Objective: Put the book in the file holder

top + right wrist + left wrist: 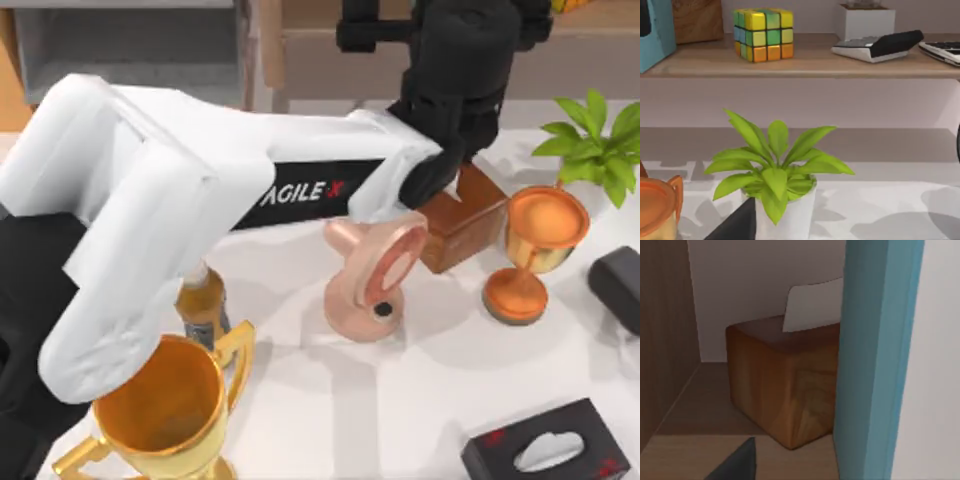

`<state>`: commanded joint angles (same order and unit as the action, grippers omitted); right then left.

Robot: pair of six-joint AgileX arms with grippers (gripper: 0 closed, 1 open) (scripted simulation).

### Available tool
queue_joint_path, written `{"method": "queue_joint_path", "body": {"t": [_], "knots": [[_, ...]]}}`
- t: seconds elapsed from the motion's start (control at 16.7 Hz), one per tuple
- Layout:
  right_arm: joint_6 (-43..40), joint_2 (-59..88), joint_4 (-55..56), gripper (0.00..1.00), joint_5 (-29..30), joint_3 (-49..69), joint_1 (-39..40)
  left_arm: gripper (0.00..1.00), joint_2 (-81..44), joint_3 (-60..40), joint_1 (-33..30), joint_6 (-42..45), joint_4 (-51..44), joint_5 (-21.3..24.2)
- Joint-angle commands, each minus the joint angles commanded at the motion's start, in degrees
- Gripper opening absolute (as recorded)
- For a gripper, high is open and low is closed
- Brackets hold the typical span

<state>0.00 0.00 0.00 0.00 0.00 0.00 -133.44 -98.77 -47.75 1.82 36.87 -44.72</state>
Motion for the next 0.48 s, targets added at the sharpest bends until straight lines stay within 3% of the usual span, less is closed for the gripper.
{"method": "queue_joint_path", "body": {"t": [0.48], "knots": [[0.00,0.00,0.00,1.00,0.00,0.00,0.00,1.00,-0.92,-0.75,-0.09,0.09,0.22,-0.11]]}}
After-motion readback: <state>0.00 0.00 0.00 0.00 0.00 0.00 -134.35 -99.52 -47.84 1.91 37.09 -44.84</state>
